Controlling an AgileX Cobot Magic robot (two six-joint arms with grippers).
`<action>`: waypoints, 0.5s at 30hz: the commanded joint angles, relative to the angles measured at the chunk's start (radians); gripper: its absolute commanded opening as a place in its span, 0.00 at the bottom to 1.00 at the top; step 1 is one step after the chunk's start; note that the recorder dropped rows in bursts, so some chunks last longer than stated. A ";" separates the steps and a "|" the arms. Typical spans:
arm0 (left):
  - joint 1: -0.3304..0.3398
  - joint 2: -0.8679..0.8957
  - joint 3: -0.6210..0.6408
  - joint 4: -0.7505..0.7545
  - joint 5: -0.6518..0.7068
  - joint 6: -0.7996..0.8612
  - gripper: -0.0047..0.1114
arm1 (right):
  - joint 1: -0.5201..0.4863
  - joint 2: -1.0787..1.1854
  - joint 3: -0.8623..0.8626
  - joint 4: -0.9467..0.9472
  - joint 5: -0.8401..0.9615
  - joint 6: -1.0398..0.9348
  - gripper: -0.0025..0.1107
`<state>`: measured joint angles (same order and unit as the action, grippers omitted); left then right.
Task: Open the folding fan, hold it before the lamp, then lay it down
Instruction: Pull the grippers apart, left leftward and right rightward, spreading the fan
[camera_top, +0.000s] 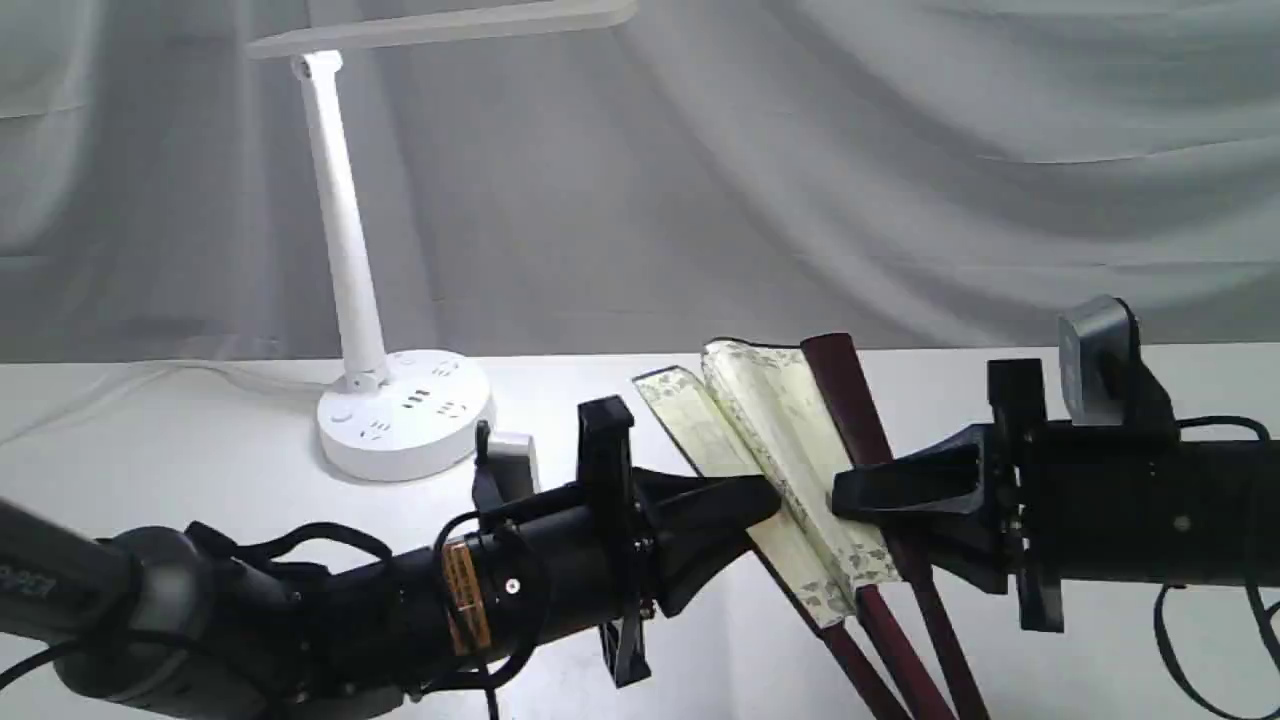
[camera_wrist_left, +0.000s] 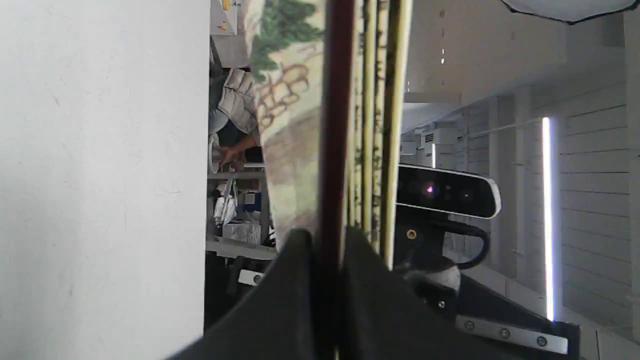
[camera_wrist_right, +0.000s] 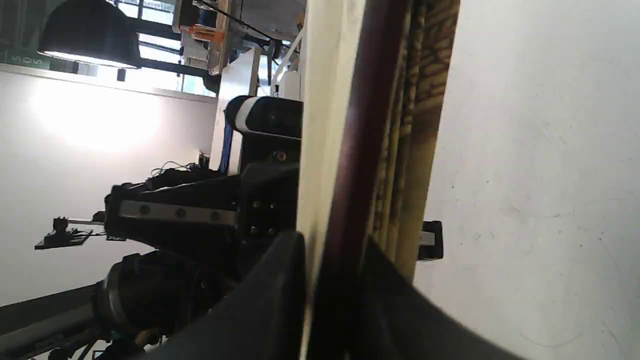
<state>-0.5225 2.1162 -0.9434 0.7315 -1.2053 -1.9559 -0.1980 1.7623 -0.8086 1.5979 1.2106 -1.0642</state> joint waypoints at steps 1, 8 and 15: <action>0.001 0.000 -0.016 0.016 -0.016 -0.007 0.04 | 0.000 -0.010 0.003 0.012 0.010 -0.027 0.06; 0.002 0.000 -0.016 0.020 -0.016 -0.009 0.04 | 0.000 -0.010 0.003 0.015 -0.042 -0.038 0.02; 0.002 0.000 -0.016 -0.034 -0.016 -0.007 0.04 | 0.000 -0.010 0.003 0.055 -0.054 -0.038 0.02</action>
<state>-0.5181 2.1178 -0.9560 0.7235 -1.1840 -1.9475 -0.1980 1.7623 -0.8083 1.6317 1.1825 -1.0683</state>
